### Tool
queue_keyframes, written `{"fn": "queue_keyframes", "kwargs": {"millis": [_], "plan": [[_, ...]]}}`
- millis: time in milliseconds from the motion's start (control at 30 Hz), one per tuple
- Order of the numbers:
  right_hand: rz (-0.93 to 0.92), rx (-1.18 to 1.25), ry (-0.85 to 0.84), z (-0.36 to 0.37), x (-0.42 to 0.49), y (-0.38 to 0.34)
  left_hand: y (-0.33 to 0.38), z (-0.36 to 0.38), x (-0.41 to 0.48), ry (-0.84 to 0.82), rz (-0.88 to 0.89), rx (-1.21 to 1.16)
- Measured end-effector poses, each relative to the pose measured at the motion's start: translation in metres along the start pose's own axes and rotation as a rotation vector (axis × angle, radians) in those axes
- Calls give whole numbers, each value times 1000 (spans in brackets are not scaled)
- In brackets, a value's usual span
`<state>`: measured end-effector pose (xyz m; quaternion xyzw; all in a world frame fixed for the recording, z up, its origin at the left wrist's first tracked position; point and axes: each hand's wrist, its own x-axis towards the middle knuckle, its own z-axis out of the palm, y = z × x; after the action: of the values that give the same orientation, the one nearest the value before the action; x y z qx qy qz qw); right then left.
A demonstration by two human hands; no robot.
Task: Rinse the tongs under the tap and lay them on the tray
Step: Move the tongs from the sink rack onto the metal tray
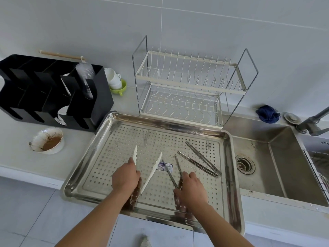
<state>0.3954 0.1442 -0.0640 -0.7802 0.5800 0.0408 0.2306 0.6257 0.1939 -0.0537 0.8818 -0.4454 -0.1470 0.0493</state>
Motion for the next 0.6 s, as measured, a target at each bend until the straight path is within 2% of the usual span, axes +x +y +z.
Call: {"fn": "queue_keyframes", "kwargs": {"millis": [267,600], "plan": [[85,99,12,12,1,-29,-21,-11,32,10,79,109],[79,147,17,27,13,-55,-47,-20,54,7,-12,21]]}}
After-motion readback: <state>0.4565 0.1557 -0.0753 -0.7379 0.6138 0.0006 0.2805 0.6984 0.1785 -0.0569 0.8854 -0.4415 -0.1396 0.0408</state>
